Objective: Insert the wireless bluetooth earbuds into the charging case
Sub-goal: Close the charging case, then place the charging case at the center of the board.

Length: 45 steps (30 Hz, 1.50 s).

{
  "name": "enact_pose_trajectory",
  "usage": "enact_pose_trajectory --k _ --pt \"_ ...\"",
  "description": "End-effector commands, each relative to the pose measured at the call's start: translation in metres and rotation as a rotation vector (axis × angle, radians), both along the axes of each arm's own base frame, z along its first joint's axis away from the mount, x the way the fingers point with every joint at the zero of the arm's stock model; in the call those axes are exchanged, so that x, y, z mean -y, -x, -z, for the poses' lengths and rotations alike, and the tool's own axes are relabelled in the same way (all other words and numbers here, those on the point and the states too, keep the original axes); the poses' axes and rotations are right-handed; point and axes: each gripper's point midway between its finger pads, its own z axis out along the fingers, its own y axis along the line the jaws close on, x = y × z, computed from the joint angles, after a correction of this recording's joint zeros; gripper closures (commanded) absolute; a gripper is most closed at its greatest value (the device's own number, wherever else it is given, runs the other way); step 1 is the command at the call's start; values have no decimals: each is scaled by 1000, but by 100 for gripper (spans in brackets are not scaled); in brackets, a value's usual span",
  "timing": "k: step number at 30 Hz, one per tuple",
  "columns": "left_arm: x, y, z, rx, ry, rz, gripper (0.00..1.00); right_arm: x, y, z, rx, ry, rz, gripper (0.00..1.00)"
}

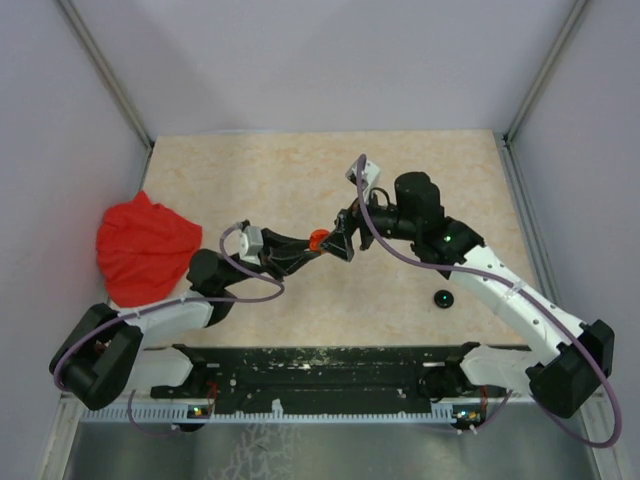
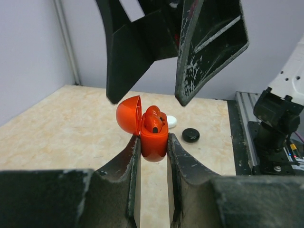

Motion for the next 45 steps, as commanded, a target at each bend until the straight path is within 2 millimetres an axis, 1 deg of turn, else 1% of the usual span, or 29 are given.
enact_pose_trajectory --k 1,5,7,8,9,12,16,21,24,26,28,29,30,31,32,34,38,41,45 --pt "7 13 -4 53 -49 112 99 -13 23 -23 -10 -62 -202 16" --pt "9 17 -6 60 -58 141 99 -18 33 -18 -46 -66 -280 17" --pt "10 17 -6 53 -59 148 99 -19 35 -16 -53 -67 -300 22" --pt "10 16 -4 44 -61 147 99 -19 37 -18 -51 -71 -310 25" --pt "10 14 -3 32 -64 143 100 -18 38 -18 -45 -73 -313 28" --pt "8 3 3 -27 -73 112 99 -15 40 -22 -22 -77 -315 31" --pt "7 -1 4 -78 -58 118 99 -11 40 -23 -2 -75 -298 31" --pt "2 -10 12 -157 -49 104 99 -7 38 -24 31 -76 -279 32" --pt "-1 -9 10 -164 -32 109 99 -4 32 -24 53 -71 -240 32" --pt "-2 -9 9 -168 -38 117 99 -1 23 -19 67 -52 -179 32" --pt "-1 -7 9 -174 -54 134 99 2 17 -13 84 -33 -153 32" --pt "0 -6 11 -181 -66 144 99 3 16 -10 94 -26 -144 34" --pt "0 -5 11 -182 -80 153 99 3 15 -6 104 -22 -142 38" --pt "1 -5 12 -187 -100 163 99 4 16 -3 114 -19 -149 42" --pt "1 -5 14 -188 -122 167 99 4 18 0 128 -16 -162 44" --pt "1 -3 17 -201 -150 174 99 4 21 4 147 -15 -188 44" --pt "-1 1 13 -195 -166 187 99 3 30 12 227 -16 -258 44" --pt "-1 3 13 -195 -192 207 99 0 32 16 242 -20 -272 43" --pt "0 9 11 -190 -200 248 99 -4 30 26 221 0 -285 43"
